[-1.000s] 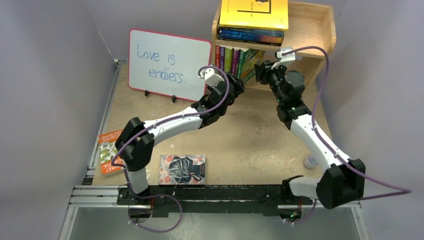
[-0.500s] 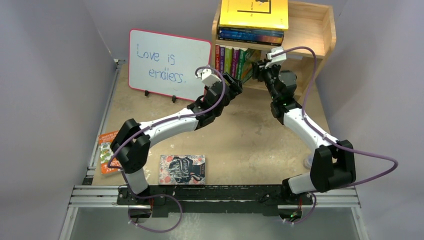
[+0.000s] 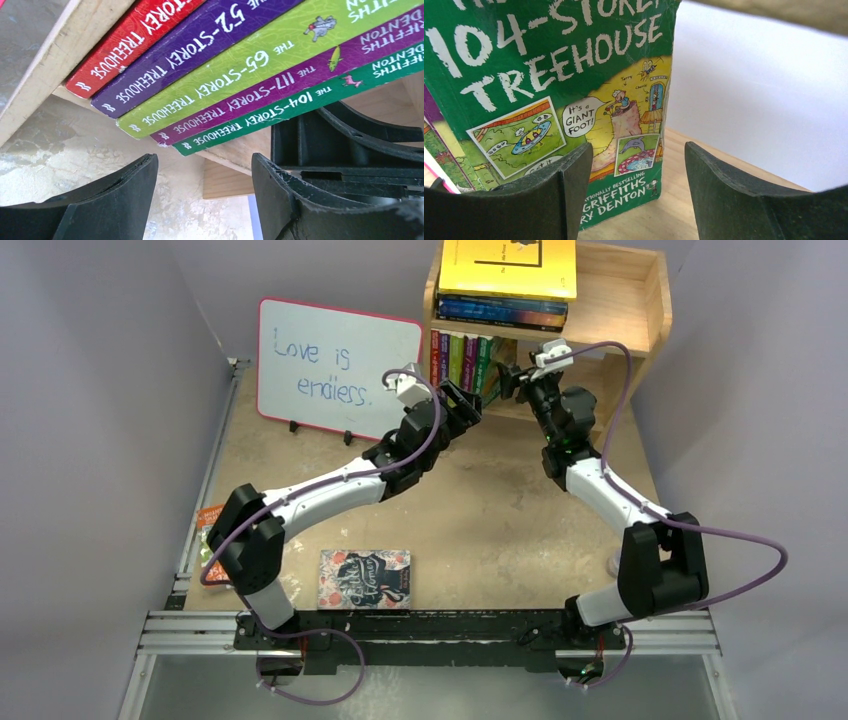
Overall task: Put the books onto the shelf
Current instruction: Adjust the book on the shelf.
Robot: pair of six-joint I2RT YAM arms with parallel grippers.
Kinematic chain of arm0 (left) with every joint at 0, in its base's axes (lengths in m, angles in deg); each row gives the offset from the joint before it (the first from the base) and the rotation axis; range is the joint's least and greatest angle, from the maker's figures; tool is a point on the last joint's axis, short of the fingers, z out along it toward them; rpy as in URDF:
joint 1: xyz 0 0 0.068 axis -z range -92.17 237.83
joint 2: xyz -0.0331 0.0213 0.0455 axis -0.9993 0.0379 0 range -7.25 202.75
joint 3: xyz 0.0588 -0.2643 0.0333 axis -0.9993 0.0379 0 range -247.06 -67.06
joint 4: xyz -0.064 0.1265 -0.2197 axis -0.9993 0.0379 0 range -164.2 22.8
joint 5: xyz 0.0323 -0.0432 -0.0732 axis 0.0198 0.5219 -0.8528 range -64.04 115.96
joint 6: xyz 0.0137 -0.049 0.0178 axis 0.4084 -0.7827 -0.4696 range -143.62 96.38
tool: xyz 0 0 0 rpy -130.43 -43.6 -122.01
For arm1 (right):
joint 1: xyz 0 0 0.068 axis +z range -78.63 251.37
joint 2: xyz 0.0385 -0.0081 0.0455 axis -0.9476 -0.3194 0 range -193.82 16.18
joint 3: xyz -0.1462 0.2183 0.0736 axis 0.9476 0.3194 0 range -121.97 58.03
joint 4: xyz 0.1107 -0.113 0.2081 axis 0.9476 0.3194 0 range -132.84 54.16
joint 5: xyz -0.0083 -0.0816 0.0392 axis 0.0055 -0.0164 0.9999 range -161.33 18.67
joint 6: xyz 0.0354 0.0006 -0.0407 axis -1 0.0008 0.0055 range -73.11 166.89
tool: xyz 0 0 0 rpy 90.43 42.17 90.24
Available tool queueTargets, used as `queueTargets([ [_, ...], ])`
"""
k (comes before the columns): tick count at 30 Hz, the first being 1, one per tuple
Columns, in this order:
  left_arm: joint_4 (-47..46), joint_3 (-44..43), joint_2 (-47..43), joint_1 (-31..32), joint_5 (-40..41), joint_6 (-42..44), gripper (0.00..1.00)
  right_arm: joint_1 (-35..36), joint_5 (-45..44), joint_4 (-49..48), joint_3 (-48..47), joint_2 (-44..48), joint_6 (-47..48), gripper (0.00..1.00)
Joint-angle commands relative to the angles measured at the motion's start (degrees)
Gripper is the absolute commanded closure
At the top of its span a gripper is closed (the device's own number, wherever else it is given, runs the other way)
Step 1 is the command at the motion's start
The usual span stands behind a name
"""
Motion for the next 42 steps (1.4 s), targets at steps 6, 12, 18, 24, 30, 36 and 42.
queueTargets([
  [6, -2.8, 1.1, -2.3, -1.9, -3.8, 0.6, 0.31, 1.4, -0.1, -1.1, -0.1, 1.1, -2.2, 0.27],
  [12, -3.0, 1.3, -2.4, -2.6, -6.7, 0.4, 0.31, 1.3, -9.9, 0.5, 3.7, 6.2, -3.4, 0.43],
  [18, -3.4, 1.3, -2.5, -2.9, -8.6, 0.3, 0.31, 1.3, -12.6, 4.1, 4.7, 9.5, -3.4, 0.49],
  [24, -3.6, 1.1, -2.2, -3.0, -9.9, 0.3, 0.31, 1.4, -14.3, 5.5, 3.8, 9.8, -5.6, 0.50],
  [30, -3.8, 0.7, -1.9, -3.0, -11.5, 0.2, 0.31, 1.3, -14.1, 7.0, 2.0, 9.9, -7.1, 0.45],
  [36, -3.8, 0.9, -1.3, -3.1, -11.9, 0.0, 0.31, 1.4, -12.3, 5.4, 0.2, 9.1, -10.6, 0.41],
  [42, -3.8, 0.9, -1.3, -3.5, -11.8, 0.0, 0.31, 1.4, -6.8, 5.5, -1.8, 8.1, -15.1, 0.34],
])
